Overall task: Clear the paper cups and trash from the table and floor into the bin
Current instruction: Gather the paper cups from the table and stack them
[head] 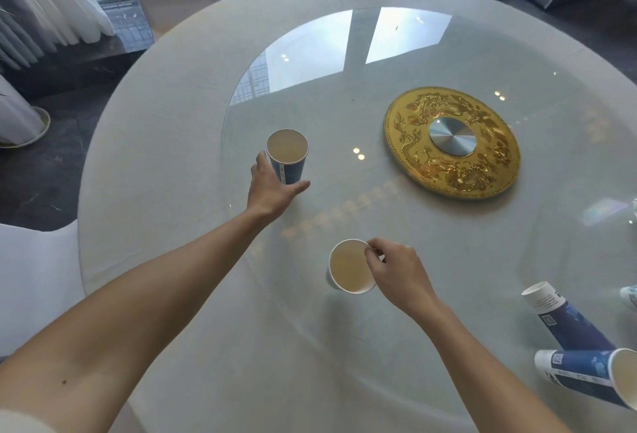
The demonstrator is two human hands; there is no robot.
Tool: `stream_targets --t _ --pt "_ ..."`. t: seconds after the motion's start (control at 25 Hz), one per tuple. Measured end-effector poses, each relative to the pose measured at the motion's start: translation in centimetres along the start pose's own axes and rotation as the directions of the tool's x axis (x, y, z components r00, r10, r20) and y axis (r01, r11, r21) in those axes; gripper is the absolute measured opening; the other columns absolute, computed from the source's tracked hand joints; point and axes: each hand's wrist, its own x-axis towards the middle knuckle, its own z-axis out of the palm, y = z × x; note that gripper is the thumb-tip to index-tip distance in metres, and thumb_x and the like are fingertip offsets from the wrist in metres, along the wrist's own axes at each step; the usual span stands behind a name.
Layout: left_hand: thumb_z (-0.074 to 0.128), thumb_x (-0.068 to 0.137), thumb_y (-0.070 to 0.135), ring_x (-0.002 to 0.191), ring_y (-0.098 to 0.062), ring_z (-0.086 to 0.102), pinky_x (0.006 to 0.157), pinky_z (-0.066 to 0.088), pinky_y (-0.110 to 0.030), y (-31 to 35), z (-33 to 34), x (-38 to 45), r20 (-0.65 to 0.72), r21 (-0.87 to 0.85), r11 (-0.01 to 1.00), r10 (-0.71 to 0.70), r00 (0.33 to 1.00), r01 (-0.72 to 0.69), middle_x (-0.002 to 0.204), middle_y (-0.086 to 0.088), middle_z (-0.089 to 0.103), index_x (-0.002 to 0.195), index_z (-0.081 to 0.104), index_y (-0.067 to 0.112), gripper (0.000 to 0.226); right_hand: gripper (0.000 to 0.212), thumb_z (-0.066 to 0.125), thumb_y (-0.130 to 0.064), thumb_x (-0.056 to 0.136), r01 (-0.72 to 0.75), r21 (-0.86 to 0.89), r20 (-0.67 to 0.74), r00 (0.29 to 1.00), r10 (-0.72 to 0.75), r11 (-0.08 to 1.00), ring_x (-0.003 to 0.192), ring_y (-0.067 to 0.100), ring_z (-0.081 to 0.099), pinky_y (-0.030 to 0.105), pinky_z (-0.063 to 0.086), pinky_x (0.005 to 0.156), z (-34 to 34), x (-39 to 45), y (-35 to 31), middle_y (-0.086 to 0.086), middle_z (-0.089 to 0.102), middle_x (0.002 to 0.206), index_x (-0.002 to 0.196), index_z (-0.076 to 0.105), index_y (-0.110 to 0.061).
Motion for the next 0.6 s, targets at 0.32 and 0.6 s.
stream_targets --t 0.32,0.6 --pt "0.097 0.071 0.033 0.149 -0.029 0.039 0.121 0.038 -0.045 -1.3 1.9 3.7 0.026 -0.2 0.969 -0.142 0.989 0.145 0.165 -0.01 0.035 0.162 0.022 0.011 0.12 0.023 0.051 -0.026 0.1 -0.01 0.02 -0.009 1.0 0.01 1.0 0.073 0.026 0.064 0.044 0.054 0.068 0.7 1.7 1.0 0.004 0.071 0.077 0.088 0.07 -0.019" --pt "0.096 0.071 0.03 0.11 -0.022 0.057 0.074 0.044 -0.024 -1.3 3.4 4.7 -0.001 -0.267 0.962 -0.068 0.998 0.065 0.121 0.005 0.055 0.132 0.049 0.021 0.078 0.023 0.052 -0.025 0.099 -0.019 0.05 -0.031 0.999 0.021 0.999 0.074 0.024 0.063 0.043 0.051 0.068 0.6 1.7 2.0 0.005 0.07 0.076 0.087 0.07 -0.016"
